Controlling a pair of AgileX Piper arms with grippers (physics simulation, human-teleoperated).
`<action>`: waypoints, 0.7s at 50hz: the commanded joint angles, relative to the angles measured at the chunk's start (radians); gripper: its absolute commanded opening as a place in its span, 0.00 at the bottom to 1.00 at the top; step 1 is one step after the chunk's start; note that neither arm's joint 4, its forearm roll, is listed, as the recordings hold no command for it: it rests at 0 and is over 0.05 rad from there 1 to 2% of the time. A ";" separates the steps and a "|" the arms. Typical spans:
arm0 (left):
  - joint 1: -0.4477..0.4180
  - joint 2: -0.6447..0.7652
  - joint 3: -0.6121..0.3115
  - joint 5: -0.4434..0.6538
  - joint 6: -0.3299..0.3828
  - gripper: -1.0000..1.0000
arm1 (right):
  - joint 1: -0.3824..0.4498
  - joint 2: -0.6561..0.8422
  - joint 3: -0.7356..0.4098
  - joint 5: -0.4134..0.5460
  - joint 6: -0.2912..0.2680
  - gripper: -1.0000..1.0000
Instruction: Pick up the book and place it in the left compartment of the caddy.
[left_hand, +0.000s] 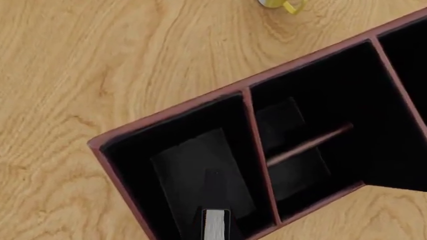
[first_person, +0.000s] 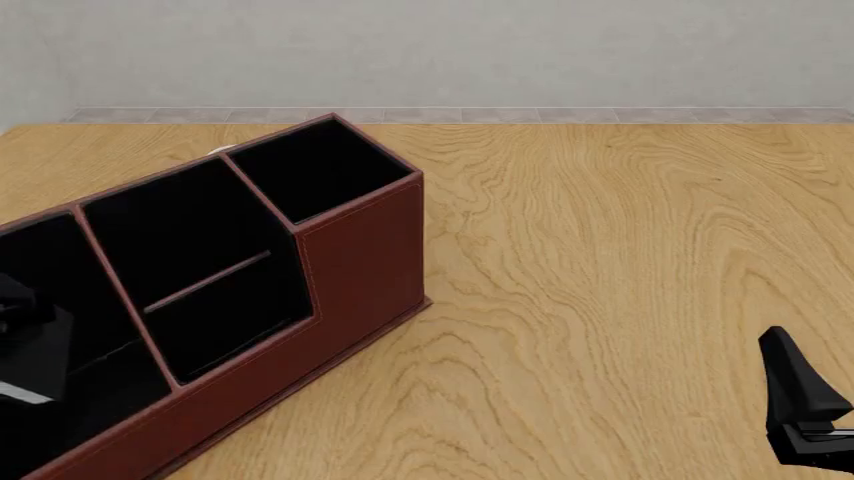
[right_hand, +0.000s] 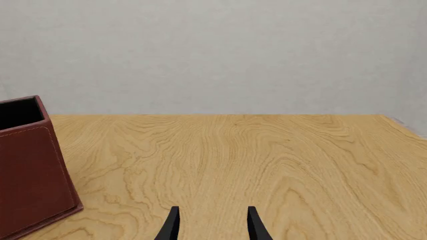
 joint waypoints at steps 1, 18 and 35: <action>0.014 0.023 0.020 -0.042 0.017 0.00 | 0.000 -0.003 0.003 -0.001 0.000 1.00; 0.010 0.054 0.046 -0.085 0.020 0.00 | 0.000 -0.003 0.003 -0.001 0.000 1.00; 0.013 0.080 0.071 -0.125 0.019 0.00 | 0.000 -0.003 0.003 -0.001 0.000 1.00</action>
